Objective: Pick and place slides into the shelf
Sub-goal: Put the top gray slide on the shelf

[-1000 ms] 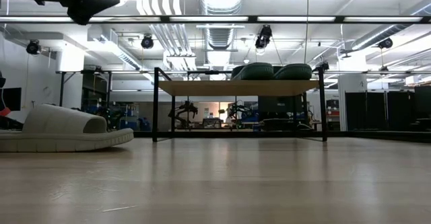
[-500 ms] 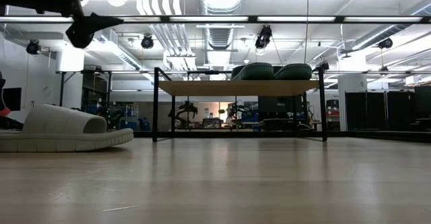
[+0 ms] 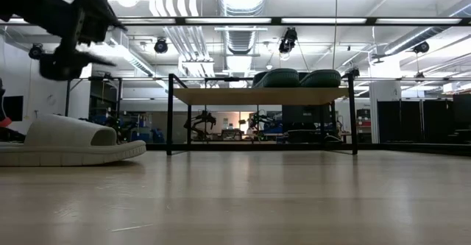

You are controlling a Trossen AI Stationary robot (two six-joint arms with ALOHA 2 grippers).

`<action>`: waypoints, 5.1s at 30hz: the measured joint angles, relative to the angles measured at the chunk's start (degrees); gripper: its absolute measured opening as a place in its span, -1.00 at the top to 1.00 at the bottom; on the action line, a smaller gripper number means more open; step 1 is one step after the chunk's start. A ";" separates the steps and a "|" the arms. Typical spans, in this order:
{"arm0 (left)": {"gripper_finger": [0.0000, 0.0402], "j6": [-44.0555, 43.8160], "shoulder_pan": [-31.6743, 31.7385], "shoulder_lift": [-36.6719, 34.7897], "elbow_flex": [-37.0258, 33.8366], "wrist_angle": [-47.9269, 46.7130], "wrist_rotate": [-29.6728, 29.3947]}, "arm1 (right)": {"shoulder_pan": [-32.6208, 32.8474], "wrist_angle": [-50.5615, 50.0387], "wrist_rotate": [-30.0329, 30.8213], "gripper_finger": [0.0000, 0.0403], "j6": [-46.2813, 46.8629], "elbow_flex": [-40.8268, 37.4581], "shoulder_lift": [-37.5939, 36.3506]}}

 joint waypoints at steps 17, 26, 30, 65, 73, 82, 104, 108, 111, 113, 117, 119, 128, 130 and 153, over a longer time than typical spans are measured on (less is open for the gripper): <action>-0.40 -3.97 -1.20 6.80 6.18 -24.48 2.51 | 0.00 -0.16 0.02 0.63 -1.49 0.02 0.00; -0.40 -3.95 -1.20 9.64 5.91 -30.19 1.23 | 0.00 -0.32 0.02 0.63 -1.66 0.00 0.00; -0.40 -2.59 -1.20 12.51 4.82 -29.11 0.95 | 0.00 -0.46 0.02 0.66 -1.66 -0.02 0.00; 0.92 11.11 -1.70 29.11 2.72 -3.52 13.68 | -0.02 -2.01 2.51 0.64 -2.54 -0.04 0.00; 0.99 11.09 -1.68 24.30 4.62 -3.96 16.32 | -0.02 -2.04 2.40 0.68 -2.86 -0.07 0.00; 0.99 11.57 -1.68 17.60 10.51 -3.84 15.77 | 0.00 0.09 -2.23 0.61 -8.52 -0.15 2.90; 1.00 11.15 -1.64 16.37 14.18 -3.87 17.42 | 1.77 17.85 -2.12 0.15 -40.09 0.50 18.73; 1.00 11.05 -1.64 16.18 14.18 -3.84 18.81 | 1.94 21.15 -2.12 0.07 -44.89 0.50 20.40; 1.00 11.02 -1.64 16.15 14.18 -3.88 18.87 | 2.38 21.11 -2.12 0.03 -48.62 0.50 20.44; 1.00 11.02 -1.64 16.20 14.18 -3.83 18.87 | 2.99 21.13 -2.16 0.01 -51.03 0.50 20.44; 1.00 11.02 -1.64 16.57 14.18 -3.83 18.87 | 4.84 20.36 -2.30 0.00 -55.09 1.17 20.44; 1.00 11.02 -1.64 16.81 14.18 -3.79 18.87 | 5.76 19.95 -2.40 0.00 -56.13 1.92 20.92; 1.00 10.33 -1.64 17.89 14.20 0.01 19.01 | 6.60 11.83 -2.07 0.00 -56.97 6.47 25.70; 1.00 9.12 -1.64 18.48 14.20 2.39 19.38 | 6.64 10.55 -1.83 0.00 -56.96 7.69 27.21; 1.00 17.19 -1.11 40.02 35.83 -1.86 21.96 | 6.92 -3.79 5.96 0.00 -49.68 11.61 23.02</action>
